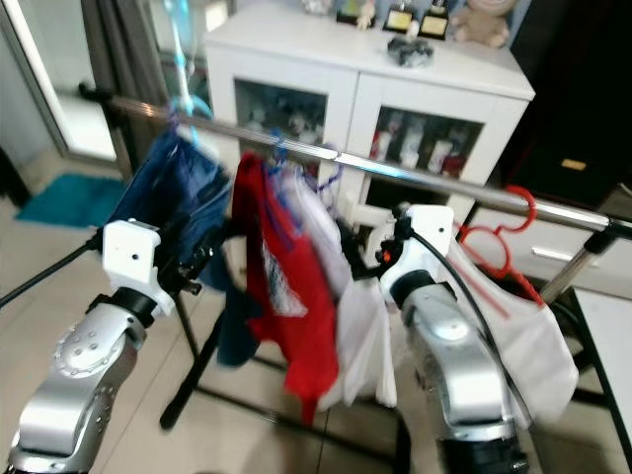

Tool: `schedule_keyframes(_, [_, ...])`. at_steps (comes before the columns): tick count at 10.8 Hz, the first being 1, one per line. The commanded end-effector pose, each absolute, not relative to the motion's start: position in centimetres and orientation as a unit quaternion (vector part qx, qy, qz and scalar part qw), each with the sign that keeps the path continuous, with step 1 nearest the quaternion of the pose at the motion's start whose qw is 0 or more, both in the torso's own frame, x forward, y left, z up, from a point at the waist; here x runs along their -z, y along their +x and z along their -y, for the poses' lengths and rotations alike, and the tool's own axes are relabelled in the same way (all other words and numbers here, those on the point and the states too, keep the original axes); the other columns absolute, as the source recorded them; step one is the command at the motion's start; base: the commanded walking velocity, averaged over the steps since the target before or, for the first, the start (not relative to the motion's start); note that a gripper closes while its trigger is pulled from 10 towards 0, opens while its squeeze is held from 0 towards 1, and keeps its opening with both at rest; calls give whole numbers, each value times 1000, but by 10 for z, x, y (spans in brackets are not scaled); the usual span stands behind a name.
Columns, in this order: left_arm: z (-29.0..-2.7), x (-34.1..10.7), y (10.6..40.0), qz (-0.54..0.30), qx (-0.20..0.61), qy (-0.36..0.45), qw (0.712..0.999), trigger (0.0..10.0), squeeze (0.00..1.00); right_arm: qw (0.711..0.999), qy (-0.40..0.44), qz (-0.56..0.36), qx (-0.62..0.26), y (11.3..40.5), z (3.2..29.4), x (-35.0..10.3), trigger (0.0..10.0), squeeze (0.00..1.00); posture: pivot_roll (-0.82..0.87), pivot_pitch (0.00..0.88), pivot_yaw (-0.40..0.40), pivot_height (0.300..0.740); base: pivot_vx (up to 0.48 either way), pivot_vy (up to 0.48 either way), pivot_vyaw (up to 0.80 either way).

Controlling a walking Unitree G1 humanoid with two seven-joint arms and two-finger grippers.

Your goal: Hang hanger

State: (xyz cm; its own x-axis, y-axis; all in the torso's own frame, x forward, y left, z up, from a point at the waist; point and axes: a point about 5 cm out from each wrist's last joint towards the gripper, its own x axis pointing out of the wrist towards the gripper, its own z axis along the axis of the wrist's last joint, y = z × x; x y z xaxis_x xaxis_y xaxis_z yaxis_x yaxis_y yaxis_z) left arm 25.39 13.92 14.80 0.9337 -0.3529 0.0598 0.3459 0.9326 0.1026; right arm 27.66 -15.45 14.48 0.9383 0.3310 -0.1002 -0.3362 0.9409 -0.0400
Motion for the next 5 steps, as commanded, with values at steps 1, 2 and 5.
schedule_keyframes(1, [-131,-150,250,42,210,44,976,10000,0,981,-31,-53,-185,278,159,-147,10000,0,123,0,-61,740,0,0,0])
schedule_keyframes(2, [-129,-150,246,36,244,47,968,10000,0,976,-28,-56,-210,278,158,-150,10000,0,127,0,-62,740,0,0,0])
schedule_keyframes(5, [-127,-143,236,-3,307,65,949,10000,0,976,0,-58,-210,286,157,-162,10000,0,129,0,-64,740,0,0,0])
